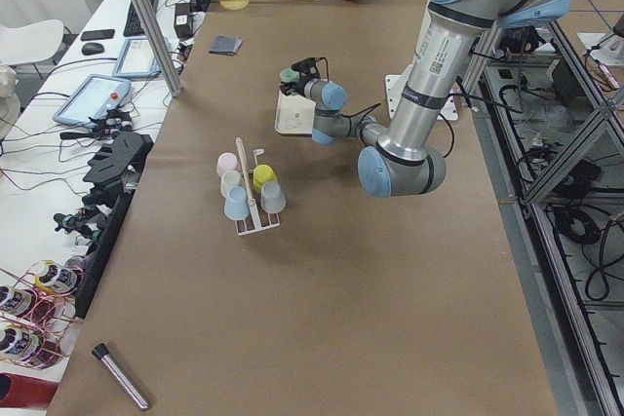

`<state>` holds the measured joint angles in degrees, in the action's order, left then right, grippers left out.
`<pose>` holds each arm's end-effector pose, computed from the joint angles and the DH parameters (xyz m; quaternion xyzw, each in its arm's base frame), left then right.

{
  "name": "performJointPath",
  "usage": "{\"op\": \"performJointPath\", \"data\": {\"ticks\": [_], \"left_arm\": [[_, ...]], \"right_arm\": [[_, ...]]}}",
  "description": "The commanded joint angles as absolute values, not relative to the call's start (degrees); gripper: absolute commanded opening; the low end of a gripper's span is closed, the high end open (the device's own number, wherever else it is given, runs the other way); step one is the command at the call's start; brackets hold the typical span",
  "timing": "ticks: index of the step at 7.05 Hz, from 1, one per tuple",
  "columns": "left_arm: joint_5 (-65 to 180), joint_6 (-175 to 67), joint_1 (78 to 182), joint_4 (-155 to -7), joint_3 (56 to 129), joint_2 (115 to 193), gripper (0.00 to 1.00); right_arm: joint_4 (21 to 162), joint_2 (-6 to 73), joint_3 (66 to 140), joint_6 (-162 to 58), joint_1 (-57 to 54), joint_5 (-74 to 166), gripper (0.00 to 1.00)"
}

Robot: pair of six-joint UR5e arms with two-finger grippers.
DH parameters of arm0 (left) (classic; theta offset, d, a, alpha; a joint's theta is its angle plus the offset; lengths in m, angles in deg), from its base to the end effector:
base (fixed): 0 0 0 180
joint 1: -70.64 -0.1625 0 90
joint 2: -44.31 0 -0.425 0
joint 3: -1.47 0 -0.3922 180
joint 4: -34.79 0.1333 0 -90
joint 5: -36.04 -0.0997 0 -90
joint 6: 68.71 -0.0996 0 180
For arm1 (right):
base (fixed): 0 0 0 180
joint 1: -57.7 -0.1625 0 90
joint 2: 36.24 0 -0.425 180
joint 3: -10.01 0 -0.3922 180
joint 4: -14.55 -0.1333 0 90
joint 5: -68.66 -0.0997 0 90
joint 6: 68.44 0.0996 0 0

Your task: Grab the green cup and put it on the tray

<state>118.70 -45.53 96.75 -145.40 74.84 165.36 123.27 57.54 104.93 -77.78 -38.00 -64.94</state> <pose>0.5369 -0.4258 0.3075 0.5994 0.5155 0.1648 0.5897 0.1077 -0.4288 0.6776 -0.0926 -0.3824 0.0276 0.9189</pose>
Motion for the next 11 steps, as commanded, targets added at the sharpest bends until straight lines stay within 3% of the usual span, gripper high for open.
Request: {"op": "performJointPath", "data": {"ticks": [1, 6, 7, 9, 10, 11], "left_arm": [[119.0, -45.2, 94.1, -147.4, 73.2, 165.3, 0.0], [118.7, -45.4, 92.7, -148.0, 70.8, 165.8, 0.0], [118.7, -45.6, 92.7, -147.9, 70.8, 165.9, 0.11], [118.5, -45.9, 93.0, -148.1, 71.2, 166.0, 0.53], [118.5, -45.9, 93.0, -148.2, 71.3, 166.0, 0.59], [118.4, -45.9, 93.0, -148.2, 71.7, 166.0, 0.72]], "right_arm": [[123.3, 57.5, 104.8, -77.9, -38.0, -64.8, 1.0], [123.2, 57.1, 105.5, -77.1, -38.0, -64.7, 1.0], [123.2, 57.1, 105.5, -77.1, -38.0, -64.7, 1.0], [123.2, 57.3, 105.5, -77.2, -38.0, -64.7, 1.0], [123.2, 57.5, 105.5, -77.1, -38.0, -64.7, 1.0], [123.2, 57.5, 105.7, -77.1, -38.0, -64.7, 1.0]]}}
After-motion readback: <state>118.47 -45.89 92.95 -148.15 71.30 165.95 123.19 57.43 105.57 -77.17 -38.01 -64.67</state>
